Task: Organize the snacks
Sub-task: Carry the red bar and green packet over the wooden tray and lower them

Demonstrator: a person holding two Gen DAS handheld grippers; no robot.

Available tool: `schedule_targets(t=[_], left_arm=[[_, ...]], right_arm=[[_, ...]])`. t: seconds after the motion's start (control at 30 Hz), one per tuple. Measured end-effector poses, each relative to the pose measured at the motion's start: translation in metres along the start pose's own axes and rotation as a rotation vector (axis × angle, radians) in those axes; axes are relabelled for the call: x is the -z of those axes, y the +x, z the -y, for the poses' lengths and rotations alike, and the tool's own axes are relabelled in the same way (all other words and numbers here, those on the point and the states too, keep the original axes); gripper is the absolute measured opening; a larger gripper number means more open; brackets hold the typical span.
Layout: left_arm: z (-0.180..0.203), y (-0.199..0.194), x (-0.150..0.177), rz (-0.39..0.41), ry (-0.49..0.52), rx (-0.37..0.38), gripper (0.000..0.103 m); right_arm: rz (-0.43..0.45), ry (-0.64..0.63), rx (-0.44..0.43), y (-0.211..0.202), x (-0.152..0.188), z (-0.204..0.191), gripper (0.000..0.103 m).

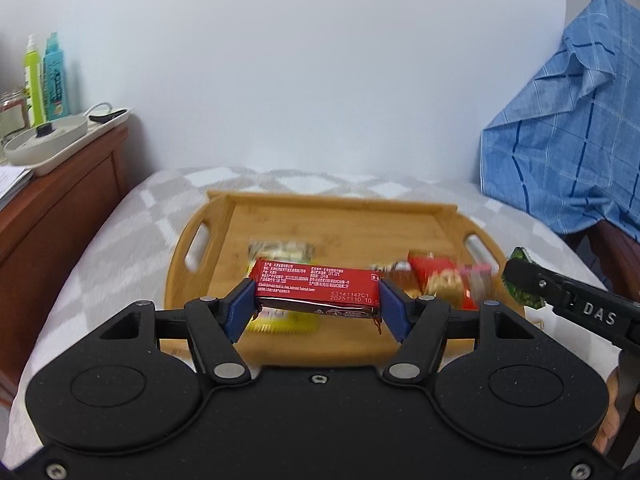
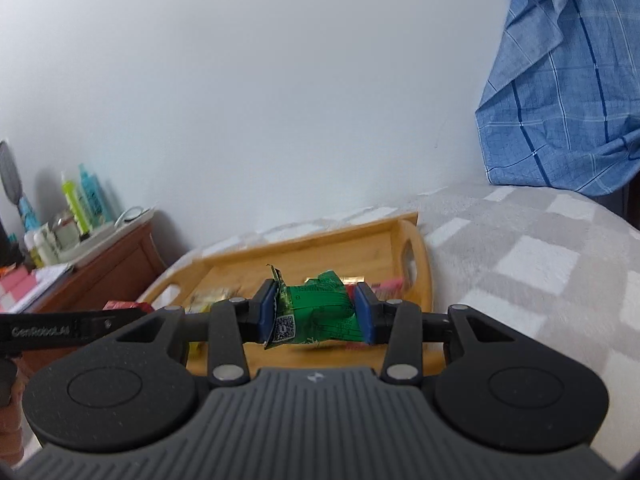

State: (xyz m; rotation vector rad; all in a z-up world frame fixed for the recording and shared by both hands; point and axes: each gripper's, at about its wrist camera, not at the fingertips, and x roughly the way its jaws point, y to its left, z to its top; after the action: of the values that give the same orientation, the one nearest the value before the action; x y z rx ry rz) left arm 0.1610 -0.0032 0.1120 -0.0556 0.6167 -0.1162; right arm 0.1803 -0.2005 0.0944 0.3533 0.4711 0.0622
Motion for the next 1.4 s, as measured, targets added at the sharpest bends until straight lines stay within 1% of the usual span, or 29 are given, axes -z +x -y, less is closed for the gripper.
schedule_targets(t=[0.1,0.17,0.23,0.3,0.4,0.53,0.77,1.03,1.23,1.4], left_arm=[[0.004,0.019,-0.015,-0.01,-0.014,0.009,0.064],[0.006,0.033,-0.023,-0.022,-0.033,0.016,0.064],[0.007,0.047,-0.031,-0.03,-0.052,0.026,0.064],[0.007,0.063,-0.037,-0.05,-0.074,0.029,0.064],[0.009,0.085,-0.041,-0.072,-0.094,0.033,0.064],[0.018,0.11,-0.043,-0.089,-0.076,0.013,0.064],[0.023,0.146,-0.036,-0.131,-0.088,-0.009,0.064],[0.031,0.163,-0.026,-0.146,-0.061,-0.023,0.064],[0.035,0.164,-0.022,-0.136,-0.039,-0.027,0.064],[0.034,0.165,-0.022,-0.134,-0.048,-0.025,0.065]], right_arm=[[-0.014,0.038,-0.004,0.019,-0.011,0.011,0.045],[-0.038,0.068,0.012,0.033,-0.016,0.02,0.045],[-0.065,0.113,0.012,0.046,-0.02,0.029,0.045],[-0.074,0.133,0.009,0.057,-0.025,0.034,0.045],[-0.076,0.11,0.013,0.071,-0.032,0.036,0.045],[-0.096,0.087,0.026,0.091,-0.037,0.039,0.045],[-0.136,0.038,0.04,0.111,-0.035,0.04,0.045],[-0.158,-0.011,0.063,0.123,-0.031,0.039,0.047],[-0.173,-0.025,0.068,0.127,-0.029,0.039,0.048],[-0.171,-0.033,0.065,0.127,-0.029,0.039,0.051]])
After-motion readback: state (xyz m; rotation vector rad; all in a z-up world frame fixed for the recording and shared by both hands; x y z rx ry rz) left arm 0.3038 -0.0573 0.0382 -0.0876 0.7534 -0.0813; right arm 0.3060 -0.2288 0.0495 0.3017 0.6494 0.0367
